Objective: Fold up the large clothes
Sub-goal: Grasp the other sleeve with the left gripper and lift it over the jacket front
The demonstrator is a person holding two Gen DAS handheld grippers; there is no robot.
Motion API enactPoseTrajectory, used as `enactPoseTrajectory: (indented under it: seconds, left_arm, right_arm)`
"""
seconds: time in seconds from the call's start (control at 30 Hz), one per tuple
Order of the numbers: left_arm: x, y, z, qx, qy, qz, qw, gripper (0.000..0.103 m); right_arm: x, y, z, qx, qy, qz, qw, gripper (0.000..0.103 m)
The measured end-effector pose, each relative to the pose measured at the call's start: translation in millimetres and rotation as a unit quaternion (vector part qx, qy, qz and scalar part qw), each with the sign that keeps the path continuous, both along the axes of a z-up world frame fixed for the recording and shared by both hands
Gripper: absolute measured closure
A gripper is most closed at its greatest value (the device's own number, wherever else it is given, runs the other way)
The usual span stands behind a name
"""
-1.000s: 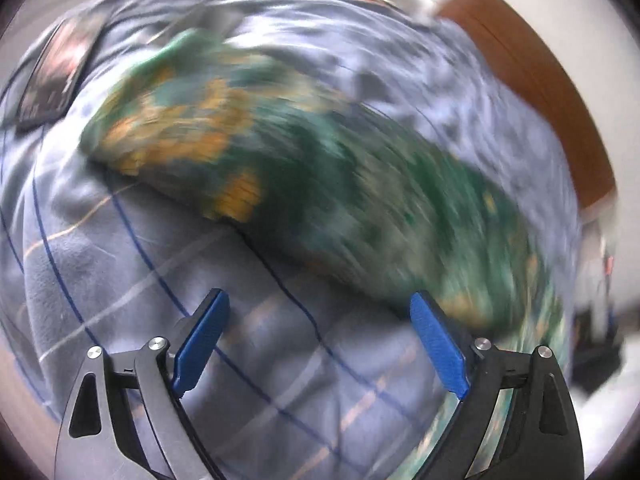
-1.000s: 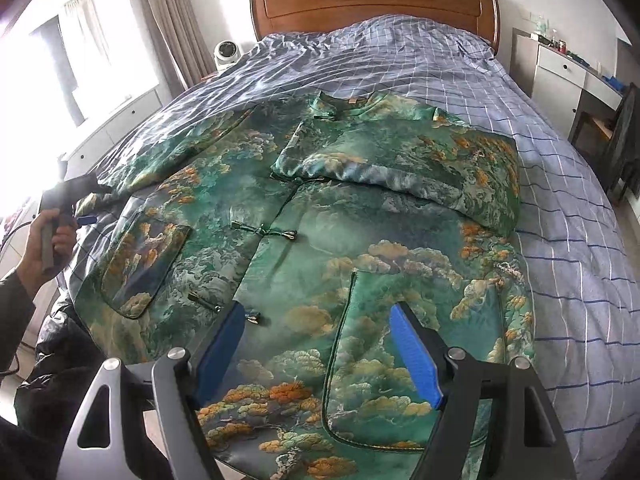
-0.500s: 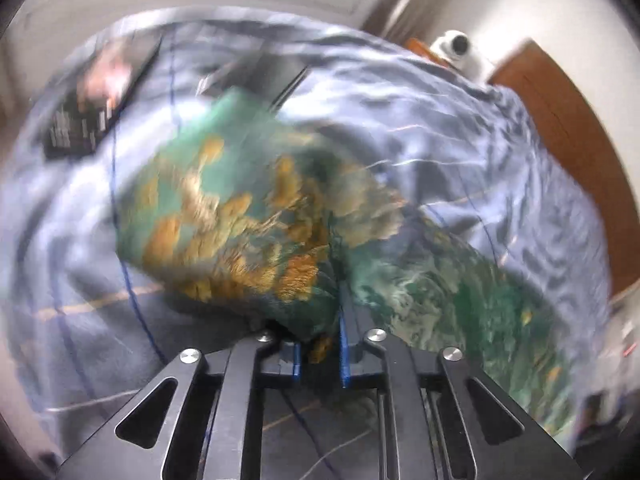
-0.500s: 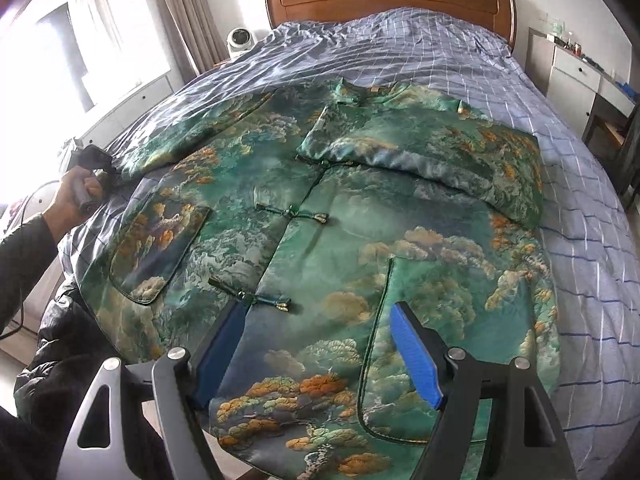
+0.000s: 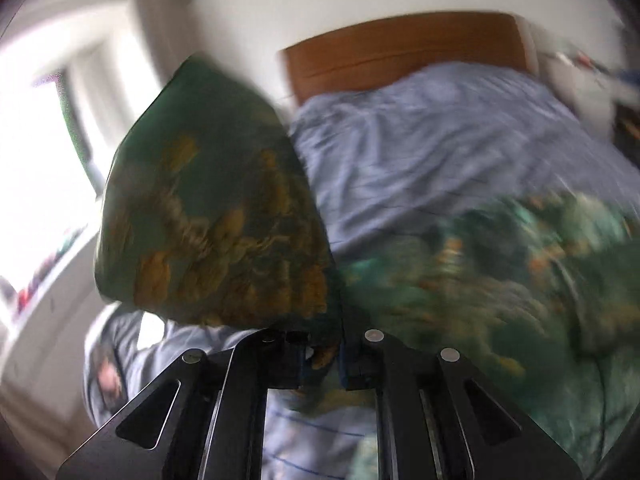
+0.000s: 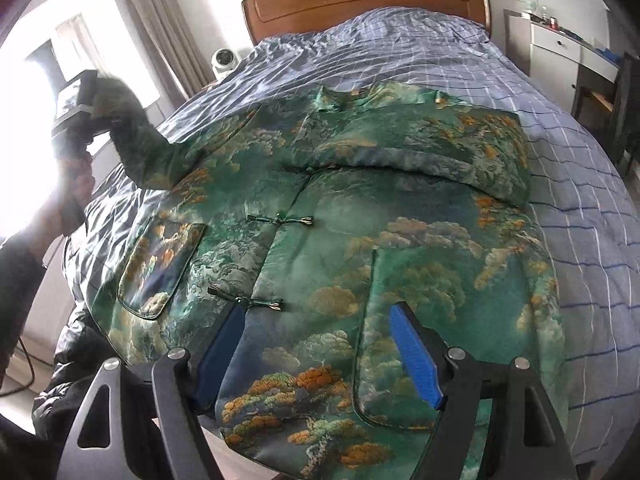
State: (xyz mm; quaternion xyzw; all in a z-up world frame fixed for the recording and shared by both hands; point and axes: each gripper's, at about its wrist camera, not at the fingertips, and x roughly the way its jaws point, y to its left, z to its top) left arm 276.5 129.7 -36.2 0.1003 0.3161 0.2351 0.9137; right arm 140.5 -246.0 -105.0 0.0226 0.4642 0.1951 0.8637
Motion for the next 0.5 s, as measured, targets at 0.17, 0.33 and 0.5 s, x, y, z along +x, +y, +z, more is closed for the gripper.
enactPoseTrajectory:
  seconds: [0.17, 0.33, 0.5]
  left_arm:
    - [17.5, -71.0, -42.0, 0.029, 0.060, -0.078, 0.9947, 0.093]
    - [17.0, -132.5, -92.3, 0.042, 0.133, -0.122, 0.9827, 0.082]
    - [-11.3, -144.9, -106.6, 0.003, 0.161, -0.144, 0.9764, 0.025]
  right_arm:
    - [-8.3, -20.7, 3.5, 0.005, -0.004, -0.025, 1.000, 0.026]
    - [-11.9, -35.7, 3.9, 0.005, -0.004, -0.044, 0.999, 0.026]
    - [-4.5, -37.1, 9.3, -0.005, -0.005, -0.037, 0.999, 0.026]
